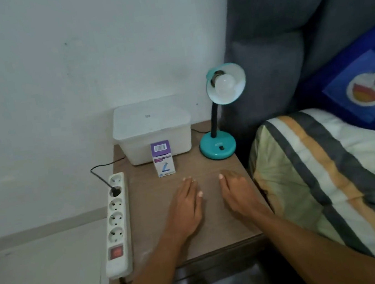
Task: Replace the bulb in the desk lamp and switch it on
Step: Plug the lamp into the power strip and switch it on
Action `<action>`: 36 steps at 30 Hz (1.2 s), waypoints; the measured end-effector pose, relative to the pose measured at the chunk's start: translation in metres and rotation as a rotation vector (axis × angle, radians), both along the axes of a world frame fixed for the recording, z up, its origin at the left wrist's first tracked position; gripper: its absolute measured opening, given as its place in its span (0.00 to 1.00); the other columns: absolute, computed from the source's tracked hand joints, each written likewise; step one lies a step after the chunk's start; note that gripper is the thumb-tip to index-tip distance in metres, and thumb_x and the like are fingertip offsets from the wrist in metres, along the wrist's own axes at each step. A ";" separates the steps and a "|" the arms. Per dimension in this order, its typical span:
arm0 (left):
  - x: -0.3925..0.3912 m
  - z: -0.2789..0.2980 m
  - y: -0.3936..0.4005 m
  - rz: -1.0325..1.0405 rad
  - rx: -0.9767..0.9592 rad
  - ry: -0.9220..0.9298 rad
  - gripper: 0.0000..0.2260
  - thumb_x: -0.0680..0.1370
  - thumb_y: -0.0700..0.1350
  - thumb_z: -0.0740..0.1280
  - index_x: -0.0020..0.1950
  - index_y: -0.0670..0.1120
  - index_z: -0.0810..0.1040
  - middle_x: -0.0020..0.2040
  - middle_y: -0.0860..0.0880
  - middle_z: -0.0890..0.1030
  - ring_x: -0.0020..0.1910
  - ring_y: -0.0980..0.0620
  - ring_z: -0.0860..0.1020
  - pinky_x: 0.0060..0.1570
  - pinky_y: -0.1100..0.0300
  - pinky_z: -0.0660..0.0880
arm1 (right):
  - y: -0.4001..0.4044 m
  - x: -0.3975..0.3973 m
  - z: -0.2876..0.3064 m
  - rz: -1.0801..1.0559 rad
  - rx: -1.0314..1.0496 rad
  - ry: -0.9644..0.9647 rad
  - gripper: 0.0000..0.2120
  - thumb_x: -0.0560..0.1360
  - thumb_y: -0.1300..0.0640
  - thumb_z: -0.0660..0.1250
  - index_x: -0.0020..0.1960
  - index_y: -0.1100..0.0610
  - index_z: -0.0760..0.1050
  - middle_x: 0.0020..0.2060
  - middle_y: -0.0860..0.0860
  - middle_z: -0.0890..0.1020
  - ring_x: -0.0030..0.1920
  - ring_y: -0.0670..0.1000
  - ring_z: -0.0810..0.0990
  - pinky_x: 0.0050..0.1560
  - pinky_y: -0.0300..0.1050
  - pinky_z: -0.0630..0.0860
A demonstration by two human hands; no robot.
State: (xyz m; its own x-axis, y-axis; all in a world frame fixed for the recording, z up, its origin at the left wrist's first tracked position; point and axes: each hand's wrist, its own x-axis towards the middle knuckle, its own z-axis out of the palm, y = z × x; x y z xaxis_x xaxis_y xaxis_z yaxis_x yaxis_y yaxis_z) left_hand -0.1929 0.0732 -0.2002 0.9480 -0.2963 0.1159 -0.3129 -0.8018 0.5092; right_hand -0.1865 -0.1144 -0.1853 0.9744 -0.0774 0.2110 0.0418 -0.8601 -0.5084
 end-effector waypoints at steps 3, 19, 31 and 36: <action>0.033 -0.004 -0.035 -0.046 0.042 0.022 0.26 0.87 0.54 0.50 0.84 0.47 0.53 0.85 0.47 0.51 0.84 0.51 0.47 0.79 0.58 0.41 | -0.028 0.018 -0.015 0.002 -0.085 0.044 0.22 0.84 0.52 0.53 0.70 0.62 0.73 0.68 0.60 0.76 0.70 0.57 0.73 0.73 0.51 0.66; 0.148 -0.045 -0.073 -0.150 0.115 -0.059 0.29 0.87 0.56 0.51 0.84 0.45 0.47 0.81 0.52 0.41 0.82 0.54 0.41 0.79 0.58 0.38 | -0.056 0.117 -0.062 0.177 -0.200 -0.042 0.26 0.82 0.53 0.50 0.76 0.65 0.64 0.73 0.62 0.70 0.76 0.60 0.65 0.76 0.52 0.54; 0.144 -0.043 -0.074 -0.122 0.093 -0.041 0.29 0.86 0.55 0.53 0.84 0.43 0.53 0.85 0.45 0.50 0.84 0.50 0.46 0.81 0.58 0.42 | -0.055 0.115 -0.059 0.183 -0.178 -0.164 0.24 0.79 0.58 0.55 0.69 0.71 0.71 0.67 0.66 0.75 0.69 0.65 0.73 0.75 0.50 0.59; 0.142 -0.039 -0.075 -0.111 0.096 -0.060 0.29 0.86 0.56 0.53 0.84 0.44 0.51 0.85 0.46 0.50 0.84 0.51 0.46 0.80 0.59 0.42 | -0.056 0.115 -0.062 0.188 -0.162 -0.165 0.23 0.80 0.60 0.57 0.71 0.71 0.69 0.69 0.66 0.74 0.71 0.65 0.70 0.77 0.51 0.59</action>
State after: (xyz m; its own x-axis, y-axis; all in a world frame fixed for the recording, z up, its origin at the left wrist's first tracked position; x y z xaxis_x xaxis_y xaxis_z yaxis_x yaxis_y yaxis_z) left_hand -0.0505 -0.0018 -0.2396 0.9012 -0.4111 0.1371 -0.4295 -0.8048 0.4097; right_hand -0.0718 -0.1699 -0.2476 0.9200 0.1487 0.3625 0.2784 -0.8990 -0.3380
